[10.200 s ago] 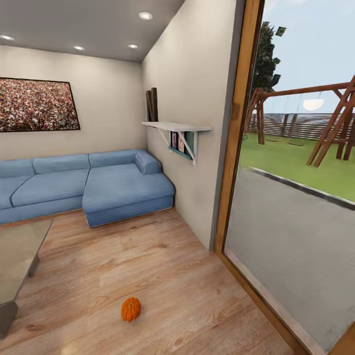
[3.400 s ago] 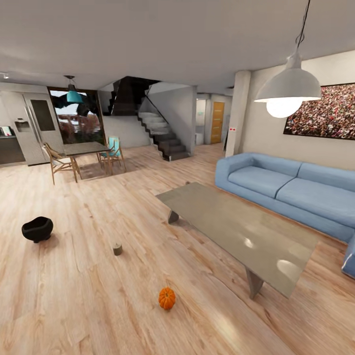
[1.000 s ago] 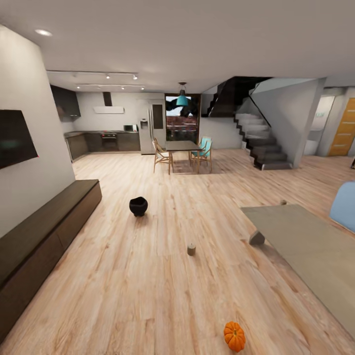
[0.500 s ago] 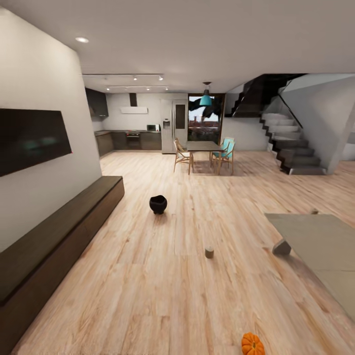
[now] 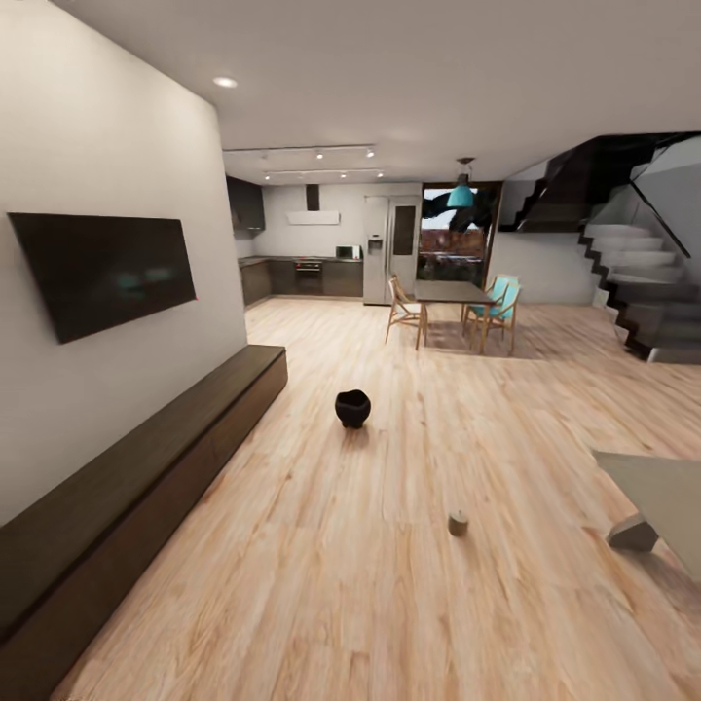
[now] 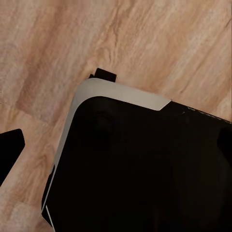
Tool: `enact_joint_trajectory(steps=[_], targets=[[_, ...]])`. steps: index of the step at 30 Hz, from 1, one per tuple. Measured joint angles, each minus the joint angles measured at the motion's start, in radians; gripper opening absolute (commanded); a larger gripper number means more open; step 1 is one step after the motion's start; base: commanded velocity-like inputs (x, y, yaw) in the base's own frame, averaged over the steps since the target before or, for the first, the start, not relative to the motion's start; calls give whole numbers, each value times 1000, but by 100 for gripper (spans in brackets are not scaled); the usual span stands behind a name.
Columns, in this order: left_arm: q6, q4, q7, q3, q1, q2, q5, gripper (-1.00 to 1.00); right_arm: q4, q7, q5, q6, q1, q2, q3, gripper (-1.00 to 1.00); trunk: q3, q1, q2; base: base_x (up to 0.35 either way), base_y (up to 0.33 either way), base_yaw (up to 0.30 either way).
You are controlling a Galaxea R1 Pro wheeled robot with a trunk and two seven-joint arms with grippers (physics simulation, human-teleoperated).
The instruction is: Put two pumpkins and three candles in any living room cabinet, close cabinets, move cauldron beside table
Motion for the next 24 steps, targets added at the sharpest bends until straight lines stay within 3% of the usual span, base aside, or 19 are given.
enact_joint_trajectory(steps=[24], targets=[[0,0,0,0,0,0,0,100,0,0,0,0,0,0,0,100,0,0,0,266,162,292]])
